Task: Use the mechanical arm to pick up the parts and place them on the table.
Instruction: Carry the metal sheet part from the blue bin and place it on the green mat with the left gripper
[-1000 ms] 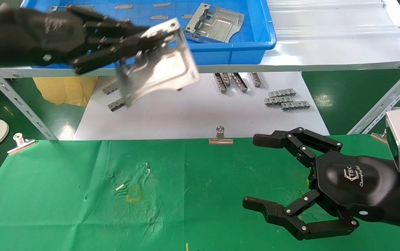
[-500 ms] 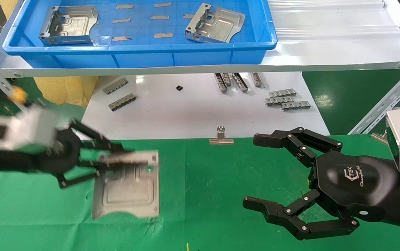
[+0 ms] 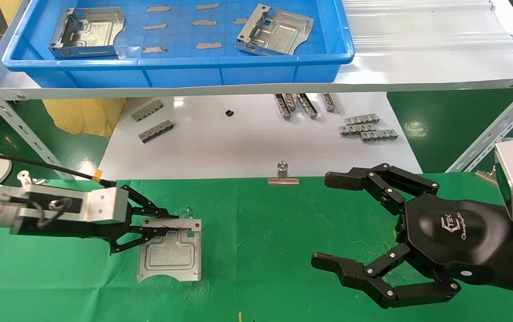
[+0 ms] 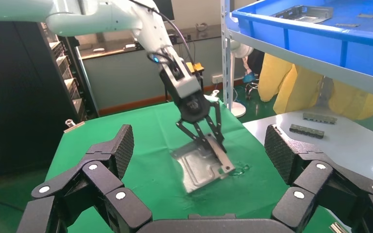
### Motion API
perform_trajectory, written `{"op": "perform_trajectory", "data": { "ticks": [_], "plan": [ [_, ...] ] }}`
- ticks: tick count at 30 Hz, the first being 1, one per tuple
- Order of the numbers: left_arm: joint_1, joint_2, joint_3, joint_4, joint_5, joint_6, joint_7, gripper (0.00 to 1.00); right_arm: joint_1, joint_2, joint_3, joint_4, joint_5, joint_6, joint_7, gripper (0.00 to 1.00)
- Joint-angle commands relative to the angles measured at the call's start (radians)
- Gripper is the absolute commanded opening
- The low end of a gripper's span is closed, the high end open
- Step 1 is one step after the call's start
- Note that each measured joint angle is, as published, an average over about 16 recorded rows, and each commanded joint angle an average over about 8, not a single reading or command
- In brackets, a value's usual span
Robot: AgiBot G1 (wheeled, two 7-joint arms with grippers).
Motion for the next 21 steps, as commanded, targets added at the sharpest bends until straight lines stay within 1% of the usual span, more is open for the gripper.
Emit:
{"op": "perform_trajectory", "data": {
  "ticks": [1, 3, 4, 5, 9, 12, 16, 21],
  "plan": [
    [0.003, 0.025, -0.004, 0.056, -0.002, -0.026, 0.039, 0.65, 0.000, 0.000, 0.000, 0.000, 0.000, 0.000, 0.000, 1.00],
    [0.003, 0.045, -0.002, 0.090, 0.004, -0.048, 0.066, 0.89, 0.000, 0.000, 0.000, 0.000, 0.000, 0.000, 0.000, 1.00],
    [0.002, 0.053, -0.002, 0.105, 0.006, -0.058, 0.078, 0.98, 0.000, 0.000, 0.000, 0.000, 0.000, 0.000, 0.000, 1.00],
    [0.001, 0.062, 0.000, 0.119, 0.009, -0.067, 0.089, 1.00, 0.000, 0.000, 0.000, 0.000, 0.000, 0.000, 0.000, 1.00],
    [-0.007, 0.087, 0.001, 0.161, 0.015, -0.086, 0.121, 1.00, 0.000, 0.000, 0.000, 0.000, 0.000, 0.000, 0.000, 1.00],
    [-0.018, 0.094, 0.000, 0.183, 0.013, -0.075, 0.137, 1.00, 0.000, 0.000, 0.000, 0.000, 0.000, 0.000, 0.000, 1.00],
    [-0.028, 0.090, -0.014, 0.214, -0.010, -0.023, 0.134, 1.00, 0.000, 0.000, 0.000, 0.000, 0.000, 0.000, 0.000, 1.00],
    [-0.010, 0.072, -0.047, 0.268, -0.065, 0.071, 0.084, 1.00, 0.000, 0.000, 0.000, 0.000, 0.000, 0.000, 0.000, 1.00]
  ]
}}
